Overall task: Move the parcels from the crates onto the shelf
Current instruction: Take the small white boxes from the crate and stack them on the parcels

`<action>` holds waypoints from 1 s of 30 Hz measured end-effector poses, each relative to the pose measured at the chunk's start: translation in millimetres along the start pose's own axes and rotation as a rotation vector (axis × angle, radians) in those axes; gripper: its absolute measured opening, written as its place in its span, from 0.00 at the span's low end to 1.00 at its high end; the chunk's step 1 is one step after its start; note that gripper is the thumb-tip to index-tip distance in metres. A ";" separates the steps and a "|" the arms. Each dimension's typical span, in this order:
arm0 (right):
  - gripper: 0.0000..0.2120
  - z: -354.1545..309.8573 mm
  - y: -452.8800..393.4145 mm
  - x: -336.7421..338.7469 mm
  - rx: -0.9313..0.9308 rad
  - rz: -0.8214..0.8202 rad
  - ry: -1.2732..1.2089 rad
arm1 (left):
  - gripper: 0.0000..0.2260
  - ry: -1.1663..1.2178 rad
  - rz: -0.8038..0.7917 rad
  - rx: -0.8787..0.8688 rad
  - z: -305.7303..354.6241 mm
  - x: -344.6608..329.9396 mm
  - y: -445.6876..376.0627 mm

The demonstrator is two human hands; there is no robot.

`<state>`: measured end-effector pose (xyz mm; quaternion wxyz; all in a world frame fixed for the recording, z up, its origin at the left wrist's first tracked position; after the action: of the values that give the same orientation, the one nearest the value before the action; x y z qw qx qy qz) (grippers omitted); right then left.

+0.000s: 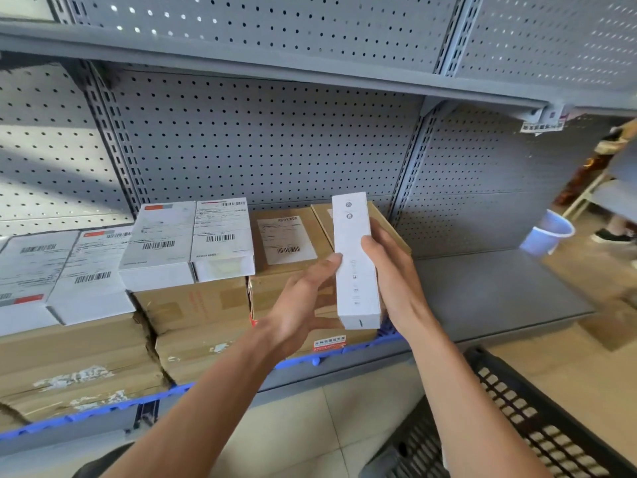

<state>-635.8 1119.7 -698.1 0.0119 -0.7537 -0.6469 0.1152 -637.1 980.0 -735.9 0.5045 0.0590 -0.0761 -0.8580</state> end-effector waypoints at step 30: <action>0.36 25.6 -4.4 32.1 -0.034 0.158 -0.243 | 0.15 -0.110 0.277 -0.146 -2.3 18.0 -15.6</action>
<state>-640.5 1148.5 -727.4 -0.0884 -0.7828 -0.5843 0.1950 -658.7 971.6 -741.5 0.6159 -0.0358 -0.0484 -0.7855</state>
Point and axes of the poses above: each hand's wrist, its own y-axis away from the middle knuckle, its own x-axis out of the back of the hand, z = x × y, the point moved 5 cm from there along -y, towards the middle knuckle, and after that the axes turned 15 degrees about -y, right-handed, at the moved point
